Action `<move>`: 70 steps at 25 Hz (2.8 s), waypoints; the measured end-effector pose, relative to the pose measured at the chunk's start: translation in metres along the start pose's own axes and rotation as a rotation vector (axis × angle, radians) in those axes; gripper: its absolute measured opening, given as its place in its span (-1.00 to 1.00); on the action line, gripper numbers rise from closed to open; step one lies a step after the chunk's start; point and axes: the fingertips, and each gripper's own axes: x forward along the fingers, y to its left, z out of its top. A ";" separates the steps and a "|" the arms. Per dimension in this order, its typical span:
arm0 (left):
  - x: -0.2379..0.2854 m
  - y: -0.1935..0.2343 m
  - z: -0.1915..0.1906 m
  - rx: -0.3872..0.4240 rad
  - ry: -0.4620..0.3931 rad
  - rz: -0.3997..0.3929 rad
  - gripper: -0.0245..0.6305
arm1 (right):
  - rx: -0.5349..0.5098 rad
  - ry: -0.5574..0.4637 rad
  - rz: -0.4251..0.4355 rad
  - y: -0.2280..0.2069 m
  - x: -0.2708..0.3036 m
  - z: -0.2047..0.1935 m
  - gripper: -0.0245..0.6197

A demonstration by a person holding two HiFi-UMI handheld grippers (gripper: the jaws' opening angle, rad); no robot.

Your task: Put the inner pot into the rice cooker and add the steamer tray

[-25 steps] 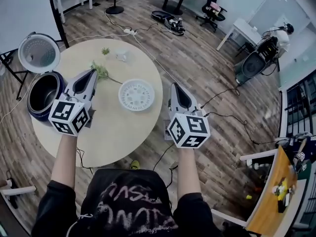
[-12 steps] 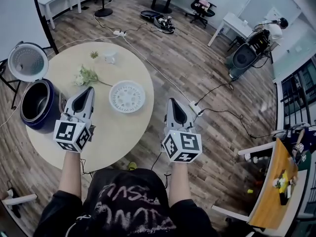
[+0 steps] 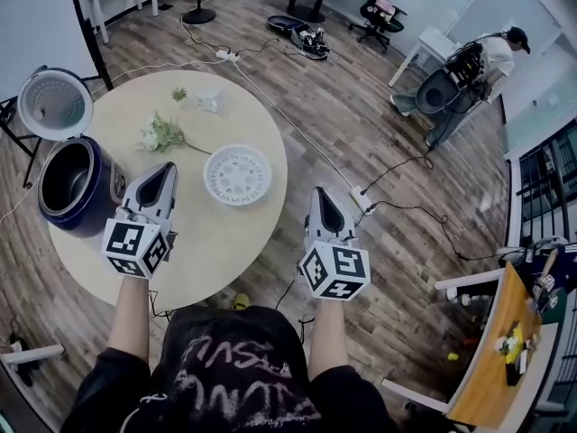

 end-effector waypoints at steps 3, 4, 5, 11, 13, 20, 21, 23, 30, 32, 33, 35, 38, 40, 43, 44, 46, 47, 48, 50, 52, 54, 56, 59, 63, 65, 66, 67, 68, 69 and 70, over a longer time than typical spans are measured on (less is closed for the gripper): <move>0.002 0.003 -0.010 -0.007 0.029 0.012 -0.81 | 0.003 0.018 0.018 0.002 0.004 -0.007 -0.81; 0.003 0.003 -0.013 -0.013 0.036 0.013 -0.77 | 0.005 0.024 0.030 0.003 0.005 -0.009 -0.77; 0.003 0.003 -0.015 -0.020 0.042 0.013 -0.72 | 0.011 0.031 0.046 0.004 0.006 -0.012 -0.66; 0.011 0.002 -0.030 -0.032 0.088 0.005 -0.10 | 0.017 0.079 0.099 0.006 0.014 -0.028 -0.14; 0.014 0.004 -0.036 -0.037 0.098 0.005 0.01 | 0.023 0.094 0.113 0.007 0.020 -0.035 0.15; 0.016 0.005 -0.047 -0.049 0.115 0.017 0.21 | 0.034 0.132 0.126 -0.001 0.031 -0.047 0.52; 0.016 0.006 -0.048 -0.056 0.119 0.019 0.21 | 0.038 0.143 0.130 -0.001 0.032 -0.049 0.52; 0.018 0.010 -0.051 -0.062 0.130 0.026 0.21 | 0.046 0.161 0.139 -0.001 0.036 -0.055 0.52; 0.038 0.022 -0.087 -0.063 0.220 0.054 0.21 | 0.065 0.251 0.158 -0.008 0.065 -0.083 0.51; 0.045 0.028 -0.102 -0.076 0.255 0.068 0.21 | 0.072 0.275 0.163 -0.009 0.077 -0.090 0.51; 0.050 0.031 -0.110 -0.087 0.272 0.070 0.21 | 0.075 0.285 0.166 -0.010 0.083 -0.093 0.51; 0.059 0.036 -0.127 -0.105 0.305 0.075 0.21 | 0.077 0.310 0.170 -0.013 0.097 -0.102 0.50; 0.074 0.039 -0.154 -0.123 0.367 0.067 0.21 | 0.095 0.361 0.176 -0.017 0.114 -0.119 0.49; 0.084 0.041 -0.168 -0.147 0.396 0.070 0.21 | 0.107 0.393 0.183 -0.020 0.124 -0.131 0.47; 0.095 0.042 -0.189 -0.161 0.445 0.074 0.21 | 0.119 0.451 0.191 -0.023 0.137 -0.155 0.47; 0.098 0.041 -0.197 -0.163 0.463 0.073 0.21 | 0.121 0.470 0.190 -0.024 0.141 -0.164 0.46; 0.105 0.040 -0.216 -0.170 0.498 0.070 0.21 | 0.128 0.505 0.185 -0.027 0.149 -0.184 0.44; 0.109 0.041 -0.226 -0.176 0.514 0.067 0.21 | 0.133 0.521 0.182 -0.028 0.154 -0.194 0.44; 0.114 0.042 -0.236 -0.184 0.530 0.066 0.21 | 0.137 0.538 0.181 -0.028 0.160 -0.204 0.43; 0.121 0.046 -0.256 -0.196 0.559 0.070 0.21 | 0.143 0.571 0.183 -0.027 0.172 -0.223 0.43; 0.126 0.050 -0.274 -0.204 0.587 0.077 0.20 | 0.145 0.599 0.187 -0.025 0.182 -0.239 0.41; 0.129 0.052 -0.288 -0.212 0.611 0.078 0.20 | 0.138 0.620 0.190 -0.023 0.190 -0.251 0.41; 0.131 0.054 -0.297 -0.218 0.627 0.082 0.19 | 0.126 0.641 0.189 -0.022 0.196 -0.262 0.40; 0.133 0.058 -0.305 -0.222 0.640 0.102 0.16 | 0.115 0.671 0.186 -0.024 0.204 -0.276 0.37; 0.135 0.057 -0.315 -0.218 0.671 0.114 0.07 | 0.102 0.712 0.187 -0.026 0.209 -0.291 0.31; 0.135 0.058 -0.319 -0.228 0.679 0.123 0.01 | 0.093 0.722 0.182 -0.025 0.211 -0.295 0.23; 0.135 0.059 -0.320 -0.237 0.680 0.128 -0.03 | 0.090 0.722 0.175 -0.026 0.212 -0.296 0.15; 0.135 0.059 -0.321 -0.244 0.682 0.130 -0.08 | 0.090 0.722 0.167 -0.027 0.213 -0.297 0.05; 0.135 0.059 -0.322 -0.245 0.687 0.129 -0.13 | 0.090 0.724 0.159 -0.028 0.214 -0.298 -0.02; 0.135 0.058 -0.323 -0.239 0.693 0.125 -0.16 | 0.090 0.727 0.150 -0.029 0.214 -0.299 -0.08; 0.135 0.058 -0.324 -0.230 0.699 0.120 -0.18 | 0.090 0.730 0.140 -0.030 0.215 -0.300 -0.14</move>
